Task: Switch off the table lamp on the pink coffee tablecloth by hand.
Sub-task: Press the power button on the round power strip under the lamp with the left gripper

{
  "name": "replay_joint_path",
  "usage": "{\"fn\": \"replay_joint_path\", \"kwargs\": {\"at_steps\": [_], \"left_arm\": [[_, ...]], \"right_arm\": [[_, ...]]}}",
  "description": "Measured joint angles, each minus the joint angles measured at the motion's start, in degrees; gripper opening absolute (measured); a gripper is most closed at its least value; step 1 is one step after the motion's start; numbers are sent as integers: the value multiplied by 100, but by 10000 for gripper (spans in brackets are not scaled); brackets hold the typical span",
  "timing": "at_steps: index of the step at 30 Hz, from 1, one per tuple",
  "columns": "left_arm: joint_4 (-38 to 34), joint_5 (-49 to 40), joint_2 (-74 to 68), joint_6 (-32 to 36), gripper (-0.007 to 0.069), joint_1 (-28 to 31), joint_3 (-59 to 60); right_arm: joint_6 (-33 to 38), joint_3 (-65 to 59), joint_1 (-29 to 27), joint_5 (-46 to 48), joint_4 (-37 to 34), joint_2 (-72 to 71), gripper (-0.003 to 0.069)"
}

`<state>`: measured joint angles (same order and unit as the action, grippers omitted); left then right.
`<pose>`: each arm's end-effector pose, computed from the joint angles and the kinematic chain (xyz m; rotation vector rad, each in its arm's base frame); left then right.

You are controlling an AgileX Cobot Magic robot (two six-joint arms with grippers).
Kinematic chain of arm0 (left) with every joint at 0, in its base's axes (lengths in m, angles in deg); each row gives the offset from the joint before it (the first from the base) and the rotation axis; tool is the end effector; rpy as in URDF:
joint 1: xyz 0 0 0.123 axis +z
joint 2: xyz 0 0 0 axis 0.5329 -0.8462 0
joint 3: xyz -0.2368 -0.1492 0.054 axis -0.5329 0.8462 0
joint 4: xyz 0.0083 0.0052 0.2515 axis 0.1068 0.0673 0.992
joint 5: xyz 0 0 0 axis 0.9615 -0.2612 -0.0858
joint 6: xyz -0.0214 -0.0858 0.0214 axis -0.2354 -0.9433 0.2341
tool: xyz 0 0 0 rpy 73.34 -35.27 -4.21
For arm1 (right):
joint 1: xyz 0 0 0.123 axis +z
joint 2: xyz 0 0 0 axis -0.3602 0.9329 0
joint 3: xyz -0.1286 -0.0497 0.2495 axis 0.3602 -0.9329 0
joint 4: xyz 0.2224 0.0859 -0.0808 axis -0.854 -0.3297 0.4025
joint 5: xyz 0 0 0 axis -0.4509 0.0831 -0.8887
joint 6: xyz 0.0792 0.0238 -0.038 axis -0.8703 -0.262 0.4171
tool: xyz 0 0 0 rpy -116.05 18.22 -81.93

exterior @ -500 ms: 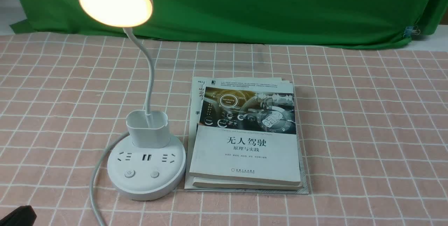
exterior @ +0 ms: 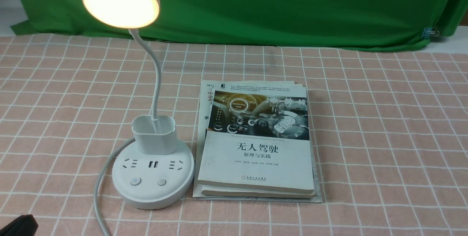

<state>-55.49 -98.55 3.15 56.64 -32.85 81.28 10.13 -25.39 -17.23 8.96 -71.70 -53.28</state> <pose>0.0545 -0.0065 0.1850 -0.0062 1.7777 -0.1148 0.0560 0.0022 0.1877 -0.1420 1.7195 -0.0475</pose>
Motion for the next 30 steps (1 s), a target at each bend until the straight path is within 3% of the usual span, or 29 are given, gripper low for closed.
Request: {"fn": "replay_joint_path", "kwargs": {"at_steps": [30], "left_arm": [[-189, 218, 0, 0, -1, 0, 0]], "right_arm": [[0, 0, 0, 0, 0, 0, 242]]}}
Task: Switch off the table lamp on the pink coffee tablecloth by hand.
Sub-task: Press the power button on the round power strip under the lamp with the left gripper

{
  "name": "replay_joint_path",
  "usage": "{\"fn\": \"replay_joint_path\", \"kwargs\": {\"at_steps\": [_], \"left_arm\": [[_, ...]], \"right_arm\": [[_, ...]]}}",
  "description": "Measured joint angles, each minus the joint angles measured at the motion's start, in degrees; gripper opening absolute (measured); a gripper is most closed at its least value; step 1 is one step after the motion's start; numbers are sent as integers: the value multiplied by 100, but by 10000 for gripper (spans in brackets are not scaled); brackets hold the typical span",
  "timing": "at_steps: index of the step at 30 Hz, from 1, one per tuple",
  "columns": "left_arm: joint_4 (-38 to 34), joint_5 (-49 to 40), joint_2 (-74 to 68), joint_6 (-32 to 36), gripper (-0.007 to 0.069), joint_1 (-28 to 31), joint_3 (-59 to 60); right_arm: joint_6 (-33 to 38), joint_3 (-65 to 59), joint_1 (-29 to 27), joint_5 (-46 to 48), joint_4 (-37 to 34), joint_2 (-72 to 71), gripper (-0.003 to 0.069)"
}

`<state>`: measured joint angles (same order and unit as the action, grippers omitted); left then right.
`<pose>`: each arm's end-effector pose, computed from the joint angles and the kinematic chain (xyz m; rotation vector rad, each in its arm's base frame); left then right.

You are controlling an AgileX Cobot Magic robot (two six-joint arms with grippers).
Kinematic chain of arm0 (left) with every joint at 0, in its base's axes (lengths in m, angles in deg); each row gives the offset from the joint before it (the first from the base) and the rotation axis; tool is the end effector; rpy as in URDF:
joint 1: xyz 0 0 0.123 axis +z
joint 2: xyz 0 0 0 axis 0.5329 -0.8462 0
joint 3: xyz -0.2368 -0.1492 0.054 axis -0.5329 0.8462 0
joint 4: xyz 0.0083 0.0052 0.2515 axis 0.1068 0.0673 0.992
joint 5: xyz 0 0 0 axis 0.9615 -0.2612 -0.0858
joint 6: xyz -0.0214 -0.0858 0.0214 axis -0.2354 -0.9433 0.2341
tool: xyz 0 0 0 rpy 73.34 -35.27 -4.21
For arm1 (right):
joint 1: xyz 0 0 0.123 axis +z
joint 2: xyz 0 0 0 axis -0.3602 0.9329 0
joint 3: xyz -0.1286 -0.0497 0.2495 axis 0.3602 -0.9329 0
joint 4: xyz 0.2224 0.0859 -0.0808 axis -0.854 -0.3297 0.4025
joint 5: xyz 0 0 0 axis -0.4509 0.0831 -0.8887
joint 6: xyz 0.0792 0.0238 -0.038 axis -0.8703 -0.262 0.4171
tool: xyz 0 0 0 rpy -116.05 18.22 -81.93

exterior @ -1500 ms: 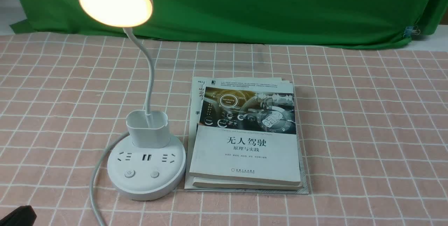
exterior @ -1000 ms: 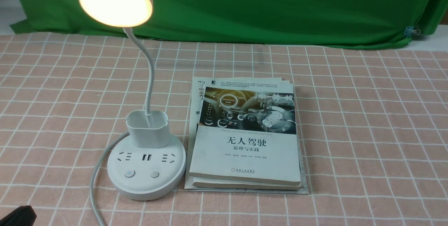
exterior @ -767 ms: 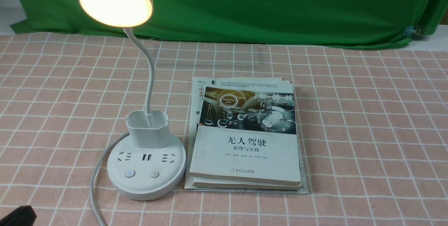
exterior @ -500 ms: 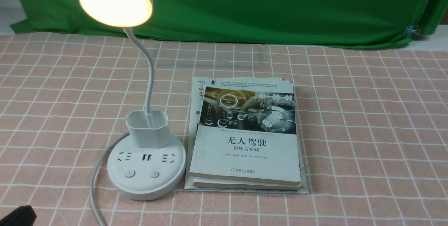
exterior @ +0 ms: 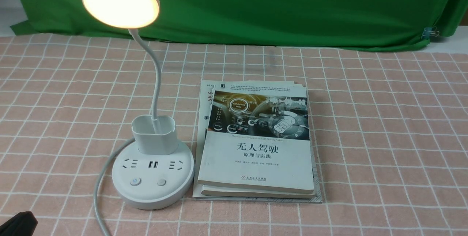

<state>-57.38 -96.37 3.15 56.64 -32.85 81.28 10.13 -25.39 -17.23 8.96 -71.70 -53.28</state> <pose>0.0552 -0.0065 0.1885 -0.0340 1.7389 -0.1398 0.0560 0.0022 0.1877 -0.1420 1.7195 -0.0475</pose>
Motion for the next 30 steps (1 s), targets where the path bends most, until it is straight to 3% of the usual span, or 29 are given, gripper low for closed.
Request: {"fn": "replay_joint_path", "kwargs": {"at_steps": [5, 9, 11, 18, 23, 30], "left_arm": [[-628, 408, 0, -97, -1, 0, 0], [-1973, 839, 0, -382, -1, 0, 0], [-2316, 1011, 0, -422, -1, 0, 0], [-2621, 1463, 0, -398, -1, 0, 0], [-2483, 447, -501, -404, -1, -2, -676], [-1285, -1934, -2767, -404, -1, -2, -2699]], "right_arm": [[0, 0, 0, 0, 0, 0, 242], [0, 0, 0, 0, 0, 0, 242], [0, 0, 0, 0, 0, 0, 242], [0, 0, 0, 0, 0, 0, 242], [0, 0, 0, 0, 0, 0, 242], [0, 0, 0, 0, 0, 0, 242]]}}
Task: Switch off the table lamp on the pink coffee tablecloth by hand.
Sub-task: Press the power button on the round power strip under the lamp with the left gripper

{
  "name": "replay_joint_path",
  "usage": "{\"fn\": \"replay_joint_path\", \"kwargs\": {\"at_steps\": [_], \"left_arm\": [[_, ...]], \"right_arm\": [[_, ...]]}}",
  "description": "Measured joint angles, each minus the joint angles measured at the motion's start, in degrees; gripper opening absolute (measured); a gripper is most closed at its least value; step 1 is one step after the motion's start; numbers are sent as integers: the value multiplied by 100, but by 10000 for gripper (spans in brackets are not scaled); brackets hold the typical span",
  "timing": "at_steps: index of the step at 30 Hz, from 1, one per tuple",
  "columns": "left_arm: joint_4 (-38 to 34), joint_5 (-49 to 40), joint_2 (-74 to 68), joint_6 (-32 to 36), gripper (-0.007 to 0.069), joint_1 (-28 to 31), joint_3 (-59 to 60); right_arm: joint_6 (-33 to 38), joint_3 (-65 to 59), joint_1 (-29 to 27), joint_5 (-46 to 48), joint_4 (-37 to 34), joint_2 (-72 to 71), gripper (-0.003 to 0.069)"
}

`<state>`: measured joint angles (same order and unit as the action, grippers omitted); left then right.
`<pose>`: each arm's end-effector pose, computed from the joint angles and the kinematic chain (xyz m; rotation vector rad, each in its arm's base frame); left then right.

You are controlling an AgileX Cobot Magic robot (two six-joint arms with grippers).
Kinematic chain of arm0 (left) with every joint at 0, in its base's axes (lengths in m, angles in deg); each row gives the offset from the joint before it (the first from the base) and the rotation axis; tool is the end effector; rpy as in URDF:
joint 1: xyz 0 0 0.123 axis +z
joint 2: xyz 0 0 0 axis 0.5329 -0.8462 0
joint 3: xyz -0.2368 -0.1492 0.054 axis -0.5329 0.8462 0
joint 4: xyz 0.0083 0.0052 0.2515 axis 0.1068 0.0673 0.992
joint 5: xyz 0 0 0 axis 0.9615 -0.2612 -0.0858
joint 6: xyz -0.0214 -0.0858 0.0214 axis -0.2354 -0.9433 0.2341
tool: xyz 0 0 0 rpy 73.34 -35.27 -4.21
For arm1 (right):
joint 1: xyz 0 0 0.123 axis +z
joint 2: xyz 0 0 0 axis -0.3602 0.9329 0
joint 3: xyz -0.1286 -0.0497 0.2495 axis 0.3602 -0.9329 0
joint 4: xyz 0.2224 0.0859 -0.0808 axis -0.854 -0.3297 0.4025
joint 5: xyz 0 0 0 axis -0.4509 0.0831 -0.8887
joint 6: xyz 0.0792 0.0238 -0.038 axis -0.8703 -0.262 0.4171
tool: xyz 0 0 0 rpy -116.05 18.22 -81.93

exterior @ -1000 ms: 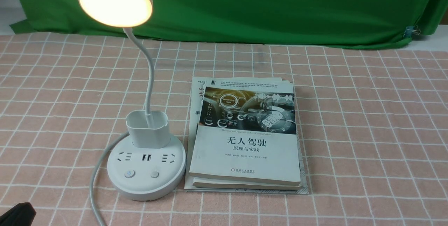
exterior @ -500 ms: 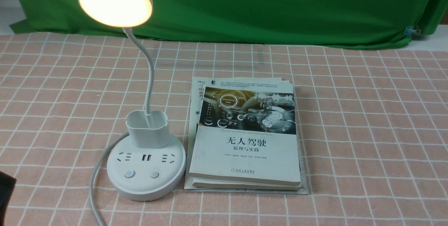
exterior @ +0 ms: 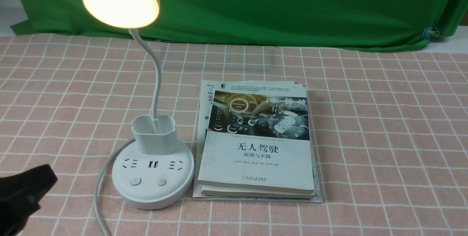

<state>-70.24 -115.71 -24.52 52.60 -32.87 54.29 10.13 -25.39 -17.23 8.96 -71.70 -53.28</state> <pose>0.0944 -0.0246 0.2876 -0.1674 2.0511 -0.4811 0.0560 0.0022 0.1877 -0.1420 1.7195 -0.0475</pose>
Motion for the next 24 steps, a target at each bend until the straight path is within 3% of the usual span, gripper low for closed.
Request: {"fn": "replay_joint_path", "kwargs": {"at_steps": [6, 13, 18, 24], "left_arm": [[953, -1718, -2078, 429, -1, -93, -1144], [1142, -1722, -3568, 428, -1, -1011, -1624], [1483, -1990, -4890, -17, -1, -1889, -2360], [1601, -1804, -5869, -29, -1, -2264, -3040]], "right_arm": [[0, 0, 0, 0, 0, 0, 242], [0, 0, 0, 0, 0, 0, 242], [0, 0, 0, 0, 0, 0, 242], [0, 0, 0, 0, 0, 0, 242]]}}
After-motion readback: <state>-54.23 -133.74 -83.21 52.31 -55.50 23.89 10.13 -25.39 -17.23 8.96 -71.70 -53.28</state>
